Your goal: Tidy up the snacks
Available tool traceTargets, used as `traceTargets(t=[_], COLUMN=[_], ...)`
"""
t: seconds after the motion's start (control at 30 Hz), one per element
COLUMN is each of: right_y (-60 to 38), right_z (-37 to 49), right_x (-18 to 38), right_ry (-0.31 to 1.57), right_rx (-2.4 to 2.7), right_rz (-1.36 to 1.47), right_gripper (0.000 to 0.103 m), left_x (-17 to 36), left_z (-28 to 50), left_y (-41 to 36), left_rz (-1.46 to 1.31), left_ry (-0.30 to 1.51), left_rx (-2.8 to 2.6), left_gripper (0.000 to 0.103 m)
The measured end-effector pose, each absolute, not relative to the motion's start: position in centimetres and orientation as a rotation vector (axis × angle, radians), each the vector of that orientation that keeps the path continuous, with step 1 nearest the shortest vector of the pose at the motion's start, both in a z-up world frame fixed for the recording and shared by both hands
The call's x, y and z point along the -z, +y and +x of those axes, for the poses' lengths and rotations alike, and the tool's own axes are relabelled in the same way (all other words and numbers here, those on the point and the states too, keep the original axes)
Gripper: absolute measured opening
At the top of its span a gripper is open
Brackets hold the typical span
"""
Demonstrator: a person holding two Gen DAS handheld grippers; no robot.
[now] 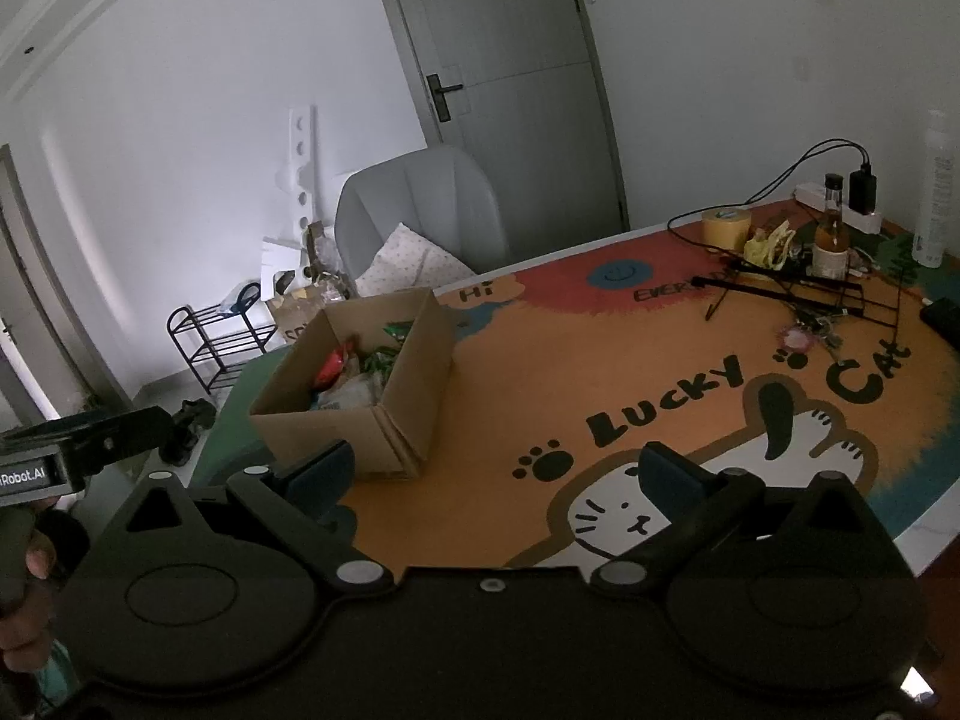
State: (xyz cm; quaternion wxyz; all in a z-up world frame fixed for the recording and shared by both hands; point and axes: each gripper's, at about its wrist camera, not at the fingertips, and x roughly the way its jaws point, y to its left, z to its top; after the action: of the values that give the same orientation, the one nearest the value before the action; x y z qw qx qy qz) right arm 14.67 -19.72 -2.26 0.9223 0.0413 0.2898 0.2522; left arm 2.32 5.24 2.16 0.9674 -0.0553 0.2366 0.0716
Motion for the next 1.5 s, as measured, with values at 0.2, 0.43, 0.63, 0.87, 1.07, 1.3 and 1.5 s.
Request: traceTargets(t=[0.2,0.43,0.63,0.87,1.07,1.3,1.5], right_y=[-19.81,-19.66,-19.67,-19.53,-19.45,-19.44,-19.39], right_z=[14.69,14.67,14.68,14.56,14.48,14.49,14.45], right_x=[1.94,1.91,1.97,2.07,2.11,2.09,2.09], right_ry=[0.588,0.593,0.593,0.597,0.596,0.595,0.596], right_rx=[-0.516,-0.513,-0.517,-0.517,-0.521,-0.521,-0.519], right_rz=[0.077,0.075,0.071,0.068,0.065,0.066,0.066], right_gripper=[0.103,0.103,0.103,0.103,0.103,0.103,0.103], left_x=[-1.91,-1.80,-1.83,-1.85,-1.86,-1.85,-1.84], left_z=[2.36,2.36,2.24,2.20,2.23,2.15,2.21], left_y=[5.09,4.99,5.02,5.05,5.04,5.07,5.07], left_rz=[-0.113,-0.112,-0.117,-0.117,-0.117,-0.118,-0.117], left_ry=[0.482,0.484,0.477,0.480,0.479,0.476,0.478], left_rx=[-0.142,-0.140,-0.144,-0.142,-0.142,-0.143,-0.144], left_gripper=[0.103,0.103,0.103,0.103,0.103,0.103,0.103])
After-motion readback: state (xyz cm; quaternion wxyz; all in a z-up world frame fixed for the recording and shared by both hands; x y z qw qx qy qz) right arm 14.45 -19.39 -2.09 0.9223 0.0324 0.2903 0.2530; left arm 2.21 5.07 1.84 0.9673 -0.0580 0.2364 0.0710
